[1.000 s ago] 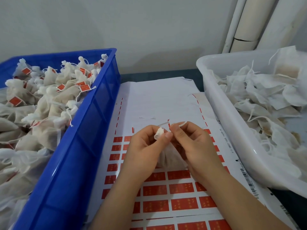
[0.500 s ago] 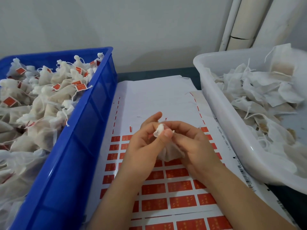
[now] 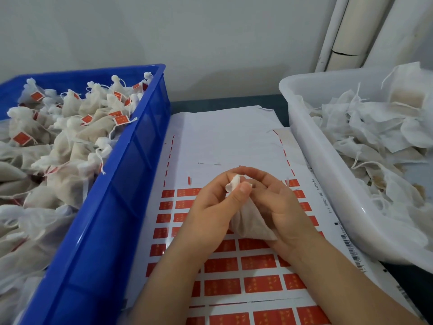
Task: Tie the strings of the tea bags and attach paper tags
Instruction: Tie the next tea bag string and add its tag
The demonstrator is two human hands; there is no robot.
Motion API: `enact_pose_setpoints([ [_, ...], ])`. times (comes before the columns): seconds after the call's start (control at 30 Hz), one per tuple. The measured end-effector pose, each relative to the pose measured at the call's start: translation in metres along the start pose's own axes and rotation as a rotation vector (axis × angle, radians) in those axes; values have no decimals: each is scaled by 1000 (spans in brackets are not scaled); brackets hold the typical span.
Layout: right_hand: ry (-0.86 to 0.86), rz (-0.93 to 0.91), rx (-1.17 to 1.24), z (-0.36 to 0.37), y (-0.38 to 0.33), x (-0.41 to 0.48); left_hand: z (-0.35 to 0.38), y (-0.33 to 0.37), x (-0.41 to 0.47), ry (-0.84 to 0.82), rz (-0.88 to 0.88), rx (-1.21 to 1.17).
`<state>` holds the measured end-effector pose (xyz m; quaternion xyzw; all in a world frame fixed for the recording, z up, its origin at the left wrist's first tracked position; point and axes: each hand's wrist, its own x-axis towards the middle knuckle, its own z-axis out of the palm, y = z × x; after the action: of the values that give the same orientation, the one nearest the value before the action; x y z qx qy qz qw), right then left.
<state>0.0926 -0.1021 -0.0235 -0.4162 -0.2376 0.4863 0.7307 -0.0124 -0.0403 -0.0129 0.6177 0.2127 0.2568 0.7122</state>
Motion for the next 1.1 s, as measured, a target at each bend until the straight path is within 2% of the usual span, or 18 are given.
enact_pose_setpoints([
  [0.17, 98, -46, -28, -1, 4, 0, -1, -3, 2, 28, -17, 19],
  [0.33, 183, -163, -218, -1, 6, 1, 0, -7, 4, 150, -37, 215],
  [0.5, 150, -208, -364, -1, 7, -2, 2, -8, 4, 212, 25, 273],
  [0.83, 153, -271, -391, -4, 7, 0, -3, -7, 5, 233, 123, 410],
  [1.1, 6, -307, -426, -3, 2, -1, -4, -3, 5, 237, 80, 268],
])
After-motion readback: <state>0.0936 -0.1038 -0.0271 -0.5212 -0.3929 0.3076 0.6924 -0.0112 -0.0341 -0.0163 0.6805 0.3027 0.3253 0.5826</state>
